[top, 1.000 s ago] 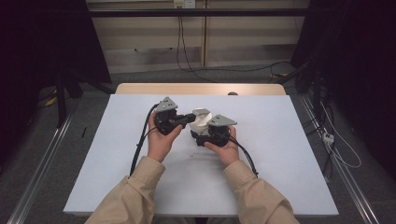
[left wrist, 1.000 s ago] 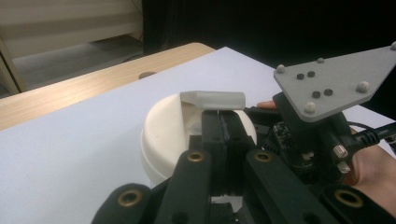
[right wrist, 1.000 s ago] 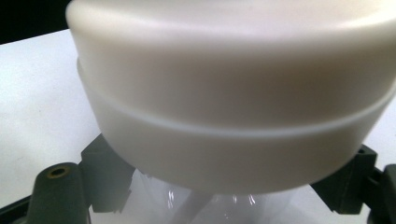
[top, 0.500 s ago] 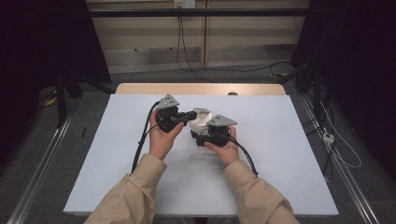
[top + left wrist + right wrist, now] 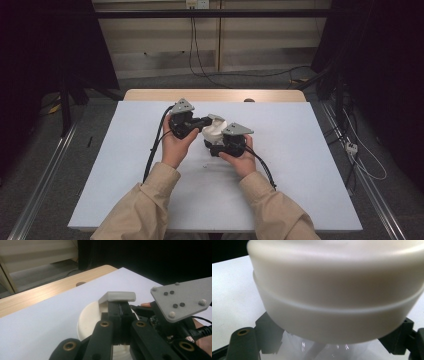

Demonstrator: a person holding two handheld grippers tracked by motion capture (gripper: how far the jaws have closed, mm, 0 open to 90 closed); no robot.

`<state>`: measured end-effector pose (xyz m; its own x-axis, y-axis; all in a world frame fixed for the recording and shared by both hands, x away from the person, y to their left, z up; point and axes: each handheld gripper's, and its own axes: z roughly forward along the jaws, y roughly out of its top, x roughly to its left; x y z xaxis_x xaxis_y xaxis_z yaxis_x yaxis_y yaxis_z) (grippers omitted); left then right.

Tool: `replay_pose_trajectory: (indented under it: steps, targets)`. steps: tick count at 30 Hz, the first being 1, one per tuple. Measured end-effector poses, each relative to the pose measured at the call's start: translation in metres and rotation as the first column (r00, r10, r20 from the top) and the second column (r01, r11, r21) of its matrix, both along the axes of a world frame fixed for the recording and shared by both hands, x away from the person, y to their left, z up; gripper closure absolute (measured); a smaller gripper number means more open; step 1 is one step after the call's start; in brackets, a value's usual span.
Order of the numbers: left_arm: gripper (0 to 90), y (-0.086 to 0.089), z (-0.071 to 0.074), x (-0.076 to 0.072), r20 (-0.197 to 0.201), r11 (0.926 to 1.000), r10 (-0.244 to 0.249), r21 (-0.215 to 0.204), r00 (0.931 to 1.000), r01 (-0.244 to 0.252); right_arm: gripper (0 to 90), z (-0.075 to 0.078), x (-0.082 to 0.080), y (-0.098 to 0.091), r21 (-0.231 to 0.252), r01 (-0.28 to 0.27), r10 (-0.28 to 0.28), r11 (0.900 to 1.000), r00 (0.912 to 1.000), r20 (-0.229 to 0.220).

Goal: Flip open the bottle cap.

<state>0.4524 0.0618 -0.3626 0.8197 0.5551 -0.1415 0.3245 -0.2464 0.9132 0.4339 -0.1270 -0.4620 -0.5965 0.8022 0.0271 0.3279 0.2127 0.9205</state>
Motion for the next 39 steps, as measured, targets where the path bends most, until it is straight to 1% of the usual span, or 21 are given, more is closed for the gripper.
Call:
replay_pose_trajectory:
  steps: [22,36,39]
  targets:
    - [90.0,-0.009,0.008,0.006,0.001,0.9999,0.002,0.014,1.0,-0.002,19.1,0.0,0.0,0.0,-0.001,0.0,0.0,1.0,1.0,0.0]
    - [90.0,-0.014,0.009,0.01,-0.002,0.9999,0.007,0.015,1.0,-0.007,19.1,0.0,0.0,0.0,-0.001,0.001,-0.001,1.0,1.0,0.0]
    - [90.0,-0.015,0.009,0.011,-0.004,0.9998,0.007,0.021,1.0,-0.007,19.1,0.0,0.0,0.0,-0.001,0.001,-0.001,1.0,1.0,0.0]
